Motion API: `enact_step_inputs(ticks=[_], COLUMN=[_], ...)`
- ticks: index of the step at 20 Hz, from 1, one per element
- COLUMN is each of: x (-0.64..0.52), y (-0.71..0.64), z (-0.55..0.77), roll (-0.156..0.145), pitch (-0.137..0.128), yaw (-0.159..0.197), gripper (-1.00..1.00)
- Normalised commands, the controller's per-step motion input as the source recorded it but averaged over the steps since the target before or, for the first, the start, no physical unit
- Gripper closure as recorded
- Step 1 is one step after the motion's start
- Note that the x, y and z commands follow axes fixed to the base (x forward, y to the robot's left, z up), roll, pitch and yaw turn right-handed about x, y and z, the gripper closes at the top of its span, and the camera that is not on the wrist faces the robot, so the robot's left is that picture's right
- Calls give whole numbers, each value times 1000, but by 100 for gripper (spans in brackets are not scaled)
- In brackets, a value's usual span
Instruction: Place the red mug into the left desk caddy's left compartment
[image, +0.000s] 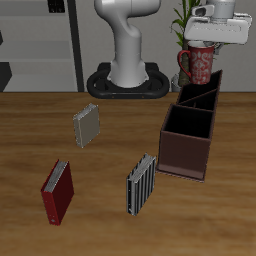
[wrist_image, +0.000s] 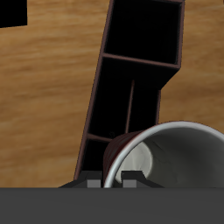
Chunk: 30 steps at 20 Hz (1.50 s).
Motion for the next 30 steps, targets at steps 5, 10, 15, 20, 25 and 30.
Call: enact_step_inputs(ticks=[5,10,15,20,25,30], x=[-213,-42,48,17,-22,-1], y=[115,44,-16,66,138,88], z=[-153,-138,-128,-215,-273,-146], roll=[36,11,-9,7,43,34], pitch=[11,32,21,33,51,28], yaw=[12,-8,-3,-14,-28,-10], gripper=[100,100,100,100,100,100])
